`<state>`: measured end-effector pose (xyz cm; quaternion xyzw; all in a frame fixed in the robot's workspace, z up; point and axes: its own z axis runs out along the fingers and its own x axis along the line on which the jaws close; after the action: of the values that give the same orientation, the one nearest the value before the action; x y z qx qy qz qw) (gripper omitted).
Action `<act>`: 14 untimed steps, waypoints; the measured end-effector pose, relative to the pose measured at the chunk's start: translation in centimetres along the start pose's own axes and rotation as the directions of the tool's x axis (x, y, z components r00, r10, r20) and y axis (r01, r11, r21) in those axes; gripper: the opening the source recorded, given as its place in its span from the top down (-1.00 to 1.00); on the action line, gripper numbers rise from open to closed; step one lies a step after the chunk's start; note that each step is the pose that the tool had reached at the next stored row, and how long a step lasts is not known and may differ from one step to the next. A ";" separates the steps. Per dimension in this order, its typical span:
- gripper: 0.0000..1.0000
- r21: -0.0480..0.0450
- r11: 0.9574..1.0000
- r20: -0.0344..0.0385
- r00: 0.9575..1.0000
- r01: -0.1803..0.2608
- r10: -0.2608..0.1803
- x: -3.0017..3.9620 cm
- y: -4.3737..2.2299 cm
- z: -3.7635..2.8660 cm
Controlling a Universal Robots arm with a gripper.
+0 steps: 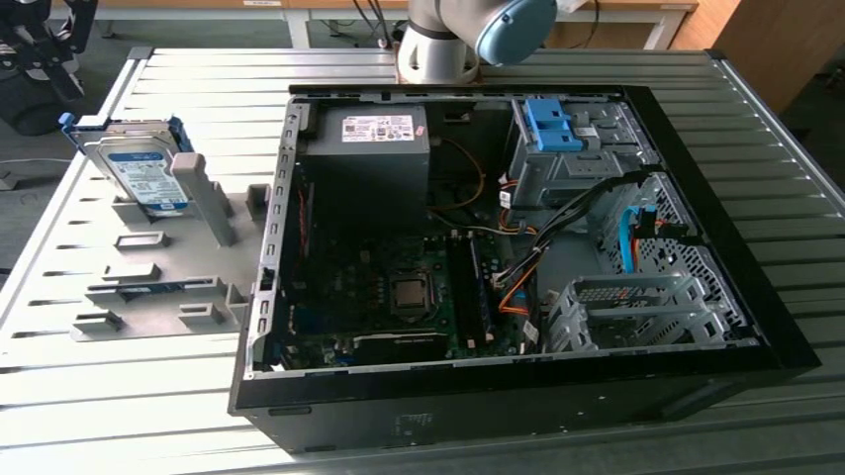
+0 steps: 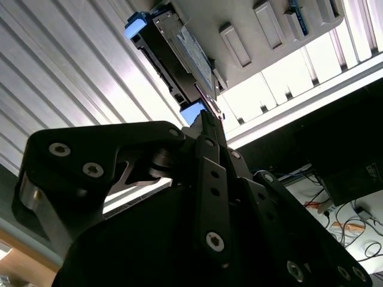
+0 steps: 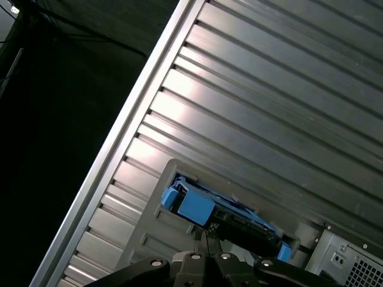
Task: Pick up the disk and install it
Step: 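Pick up the disk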
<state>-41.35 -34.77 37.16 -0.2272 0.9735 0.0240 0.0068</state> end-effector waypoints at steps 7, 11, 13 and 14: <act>0.79 -0.001 1.000 -0.001 1.000 0.029 -0.029 0.00 0.00 0.00; 0.79 -0.001 0.999 -0.002 0.999 0.043 -0.043 0.00 0.00 0.00; 0.79 -0.001 0.999 -0.002 0.999 0.050 -0.050 0.00 0.00 0.00; 0.79 -0.001 0.999 -0.002 0.999 0.053 -0.053 0.00 0.00 -0.01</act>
<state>-41.35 -34.77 37.16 -0.2530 0.9672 0.0242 0.0061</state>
